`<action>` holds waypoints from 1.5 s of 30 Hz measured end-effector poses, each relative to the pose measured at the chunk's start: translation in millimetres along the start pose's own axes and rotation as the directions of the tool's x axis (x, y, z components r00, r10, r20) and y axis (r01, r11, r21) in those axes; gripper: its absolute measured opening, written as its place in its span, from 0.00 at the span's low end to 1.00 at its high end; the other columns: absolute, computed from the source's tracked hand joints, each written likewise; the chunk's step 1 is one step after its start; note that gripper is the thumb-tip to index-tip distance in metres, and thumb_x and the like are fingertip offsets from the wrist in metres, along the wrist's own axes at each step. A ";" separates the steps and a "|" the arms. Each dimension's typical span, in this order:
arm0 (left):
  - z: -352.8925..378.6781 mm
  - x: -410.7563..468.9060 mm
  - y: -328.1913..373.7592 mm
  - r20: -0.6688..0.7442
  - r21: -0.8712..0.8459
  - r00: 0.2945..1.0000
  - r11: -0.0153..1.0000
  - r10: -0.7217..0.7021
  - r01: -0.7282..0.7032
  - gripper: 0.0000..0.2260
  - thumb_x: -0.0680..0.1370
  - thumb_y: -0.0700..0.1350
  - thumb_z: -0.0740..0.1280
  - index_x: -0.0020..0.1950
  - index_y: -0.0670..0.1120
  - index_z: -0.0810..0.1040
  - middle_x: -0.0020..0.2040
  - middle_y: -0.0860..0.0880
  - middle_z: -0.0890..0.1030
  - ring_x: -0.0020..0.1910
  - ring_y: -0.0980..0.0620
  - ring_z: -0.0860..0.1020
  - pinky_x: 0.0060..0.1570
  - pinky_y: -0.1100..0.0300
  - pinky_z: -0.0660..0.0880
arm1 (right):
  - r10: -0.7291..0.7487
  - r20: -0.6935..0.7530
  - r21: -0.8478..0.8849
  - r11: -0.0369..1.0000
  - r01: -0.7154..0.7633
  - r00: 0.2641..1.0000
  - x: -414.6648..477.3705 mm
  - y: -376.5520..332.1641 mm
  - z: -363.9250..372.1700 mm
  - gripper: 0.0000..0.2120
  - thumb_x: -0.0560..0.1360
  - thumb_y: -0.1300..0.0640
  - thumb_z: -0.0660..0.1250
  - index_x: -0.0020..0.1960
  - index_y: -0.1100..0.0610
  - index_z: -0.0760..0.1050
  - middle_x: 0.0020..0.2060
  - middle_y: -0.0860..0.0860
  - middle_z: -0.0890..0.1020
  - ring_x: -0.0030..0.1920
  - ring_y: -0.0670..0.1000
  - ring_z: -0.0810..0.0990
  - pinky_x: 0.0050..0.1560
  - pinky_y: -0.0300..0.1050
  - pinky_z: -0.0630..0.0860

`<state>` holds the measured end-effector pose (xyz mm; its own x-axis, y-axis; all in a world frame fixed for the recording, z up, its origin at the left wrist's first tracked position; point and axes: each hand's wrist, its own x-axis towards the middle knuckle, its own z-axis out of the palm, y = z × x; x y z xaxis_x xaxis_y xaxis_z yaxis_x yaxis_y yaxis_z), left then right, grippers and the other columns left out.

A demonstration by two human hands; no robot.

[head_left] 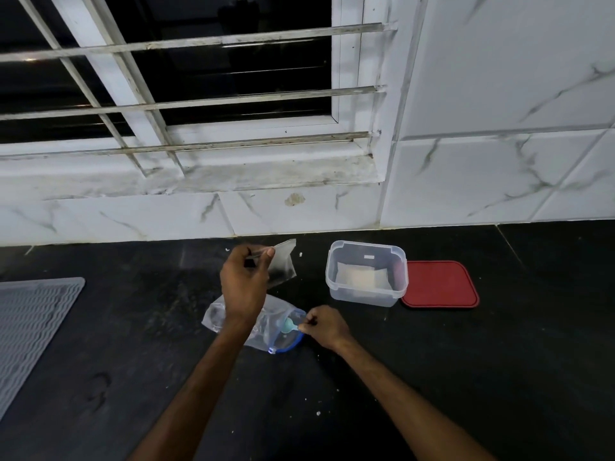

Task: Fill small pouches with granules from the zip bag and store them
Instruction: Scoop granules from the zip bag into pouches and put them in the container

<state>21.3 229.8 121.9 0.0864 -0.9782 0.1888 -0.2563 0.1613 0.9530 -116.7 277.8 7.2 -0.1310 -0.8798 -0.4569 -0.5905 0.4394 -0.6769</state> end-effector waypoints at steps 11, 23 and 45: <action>16.0 -1.6 -3.1 0.172 0.074 0.983 0.994 0.064 -0.077 0.06 0.76 0.48 0.72 0.44 0.59 0.79 0.47 0.48 0.82 0.46 0.50 0.82 0.44 0.45 0.81 | -0.070 -0.162 -0.144 0.988 0.046 0.984 -13.4 4.0 -17.7 0.10 0.71 0.44 0.72 0.46 0.50 0.81 0.43 0.46 0.83 0.45 0.46 0.81 0.51 0.45 0.78; 48.0 3.3 9.1 0.212 0.017 0.977 1.000 0.012 -0.016 0.09 0.78 0.47 0.69 0.54 0.44 0.79 0.50 0.46 0.82 0.51 0.49 0.81 0.50 0.52 0.80 | -0.145 -0.188 -0.325 0.942 0.078 0.971 39.8 42.7 -154.4 0.15 0.73 0.61 0.71 0.59 0.56 0.79 0.56 0.51 0.82 0.58 0.51 0.79 0.61 0.43 0.73; 80.8 24.5 -6.6 0.257 0.079 0.965 0.997 -0.039 0.019 0.05 0.77 0.47 0.70 0.51 0.49 0.78 0.51 0.47 0.81 0.51 0.51 0.80 0.50 0.52 0.81 | -0.118 0.145 -0.717 0.671 0.187 0.982 96.4 50.5 -148.3 0.16 0.78 0.60 0.61 0.66 0.57 0.71 0.65 0.54 0.74 0.64 0.57 0.75 0.60 0.52 0.73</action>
<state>-52.7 194.1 101.0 -0.1544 -0.9844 0.0838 -0.3302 0.1314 0.9347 -277.3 188.3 14.5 0.0568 -0.8900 -0.4524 -0.9921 0.0005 -0.1256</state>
